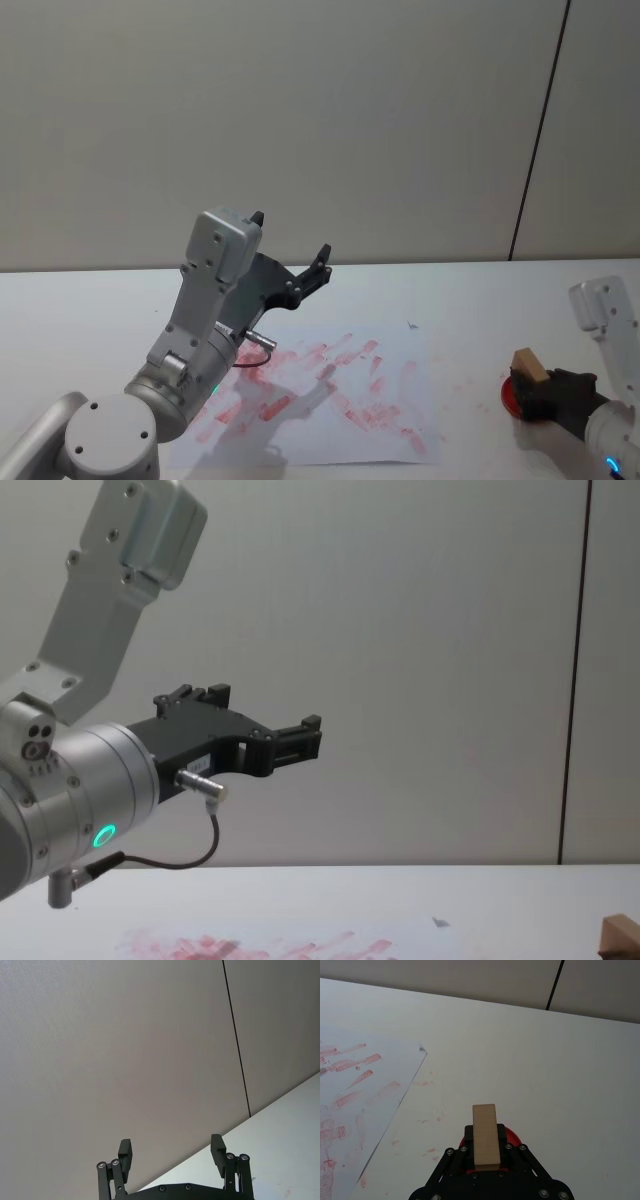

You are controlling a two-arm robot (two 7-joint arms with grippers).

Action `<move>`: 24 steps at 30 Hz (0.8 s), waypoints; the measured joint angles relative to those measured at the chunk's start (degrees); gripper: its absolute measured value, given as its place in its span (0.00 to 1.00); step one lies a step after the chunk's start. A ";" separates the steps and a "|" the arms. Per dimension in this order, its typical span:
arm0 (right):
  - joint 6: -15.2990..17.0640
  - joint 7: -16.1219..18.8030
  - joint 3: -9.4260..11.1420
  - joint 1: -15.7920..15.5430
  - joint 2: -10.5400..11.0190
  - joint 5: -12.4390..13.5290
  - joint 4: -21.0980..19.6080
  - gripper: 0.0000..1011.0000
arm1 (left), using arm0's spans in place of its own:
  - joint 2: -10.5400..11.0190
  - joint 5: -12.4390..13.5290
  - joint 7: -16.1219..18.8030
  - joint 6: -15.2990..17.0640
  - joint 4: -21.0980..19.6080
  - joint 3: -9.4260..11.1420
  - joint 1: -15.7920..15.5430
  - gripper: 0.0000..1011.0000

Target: Use the one hand to pick up the stamp and affix it onto the A4 paper.

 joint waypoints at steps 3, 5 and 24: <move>-0.30 -0.21 -0.06 0.14 -0.16 -0.28 0.41 0.23 | 0.00 0.00 0.00 0.00 0.00 0.00 0.00 0.99; -0.47 -0.33 -0.09 0.25 -0.27 -0.43 0.66 0.27 | 0.00 0.00 0.00 0.00 0.00 0.00 0.00 0.99; -1.19 -0.77 -0.24 0.58 -0.66 -1.06 1.66 0.85 | 0.00 0.00 0.00 0.00 0.00 0.00 0.00 0.99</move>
